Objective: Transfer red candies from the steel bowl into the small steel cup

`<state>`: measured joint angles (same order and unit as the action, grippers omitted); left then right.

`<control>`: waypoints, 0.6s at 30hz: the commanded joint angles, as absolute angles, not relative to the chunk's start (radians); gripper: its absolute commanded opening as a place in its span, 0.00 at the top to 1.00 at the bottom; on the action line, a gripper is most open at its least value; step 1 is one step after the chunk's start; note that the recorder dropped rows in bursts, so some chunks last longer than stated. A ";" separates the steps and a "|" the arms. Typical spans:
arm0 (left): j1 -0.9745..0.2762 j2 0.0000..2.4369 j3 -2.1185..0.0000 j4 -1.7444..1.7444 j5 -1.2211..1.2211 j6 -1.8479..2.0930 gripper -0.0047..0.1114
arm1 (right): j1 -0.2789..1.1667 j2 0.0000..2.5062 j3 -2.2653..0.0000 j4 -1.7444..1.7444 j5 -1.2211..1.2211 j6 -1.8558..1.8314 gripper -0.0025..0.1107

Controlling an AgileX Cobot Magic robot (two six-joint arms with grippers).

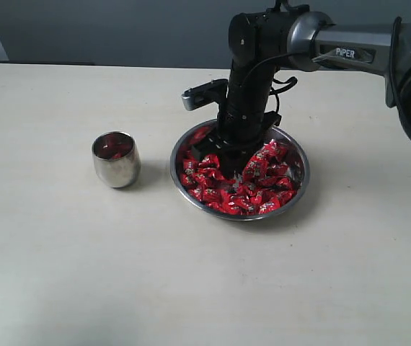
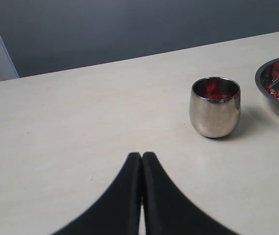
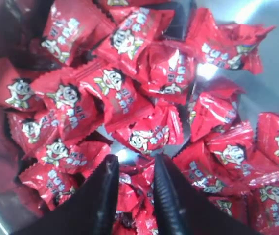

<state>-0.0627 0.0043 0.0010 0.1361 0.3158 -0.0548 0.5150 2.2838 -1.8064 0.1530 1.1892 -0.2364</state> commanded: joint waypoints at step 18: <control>-0.073 0.000 0.000 0.136 0.309 -0.060 0.96 | 0.509 2.322 -1.809 0.171 1.152 -0.235 0.76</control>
